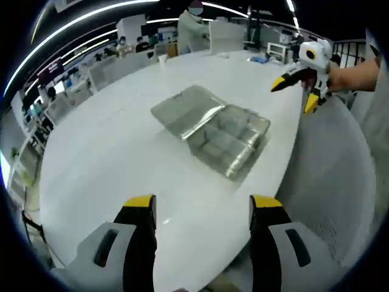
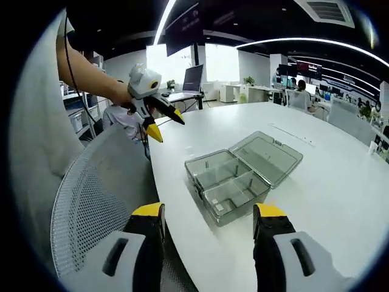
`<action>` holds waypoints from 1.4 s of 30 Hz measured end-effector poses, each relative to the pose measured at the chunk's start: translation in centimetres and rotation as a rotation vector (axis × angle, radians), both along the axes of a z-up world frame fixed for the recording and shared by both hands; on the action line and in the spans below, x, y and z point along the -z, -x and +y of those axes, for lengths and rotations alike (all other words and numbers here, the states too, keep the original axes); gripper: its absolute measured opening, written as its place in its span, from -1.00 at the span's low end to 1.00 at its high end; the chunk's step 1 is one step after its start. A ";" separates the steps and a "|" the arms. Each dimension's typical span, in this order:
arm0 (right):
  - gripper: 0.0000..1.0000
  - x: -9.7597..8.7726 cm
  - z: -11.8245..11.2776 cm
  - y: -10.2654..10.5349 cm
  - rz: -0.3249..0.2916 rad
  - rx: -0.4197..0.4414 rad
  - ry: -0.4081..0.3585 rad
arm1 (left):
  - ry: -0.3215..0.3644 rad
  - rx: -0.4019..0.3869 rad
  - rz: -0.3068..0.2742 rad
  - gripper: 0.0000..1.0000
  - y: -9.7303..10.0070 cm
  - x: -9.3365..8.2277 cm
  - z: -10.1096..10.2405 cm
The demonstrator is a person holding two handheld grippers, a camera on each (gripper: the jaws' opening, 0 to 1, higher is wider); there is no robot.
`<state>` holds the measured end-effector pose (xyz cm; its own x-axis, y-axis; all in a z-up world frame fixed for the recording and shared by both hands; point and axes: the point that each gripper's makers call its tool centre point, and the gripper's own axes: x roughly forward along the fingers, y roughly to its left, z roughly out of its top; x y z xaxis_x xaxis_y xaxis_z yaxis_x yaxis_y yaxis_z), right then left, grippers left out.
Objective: Insert the divider into the dual guide fixture by aligning both edges with the guide slots and pushing it downward to the bottom, including one-sided entry, uneven engagement, binding, and posture correction.
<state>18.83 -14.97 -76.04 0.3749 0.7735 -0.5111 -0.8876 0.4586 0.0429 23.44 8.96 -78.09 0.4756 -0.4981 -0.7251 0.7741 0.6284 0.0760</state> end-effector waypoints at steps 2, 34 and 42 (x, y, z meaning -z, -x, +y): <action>0.12 0.0 0.0 0.2 0.003 0.017 0.011 | -0.014 0.040 0.006 0.18 -0.6 0.8 0.2; 0.11 -0.9 1.3 -0.8 0.021 0.142 0.066 | -0.174 0.352 0.094 -0.05 -5.0 8.2 3.4; 0.10 -0.7 1.0 -0.7 0.031 0.135 0.076 | -0.154 0.385 0.147 -0.15 -4.8 8.5 2.8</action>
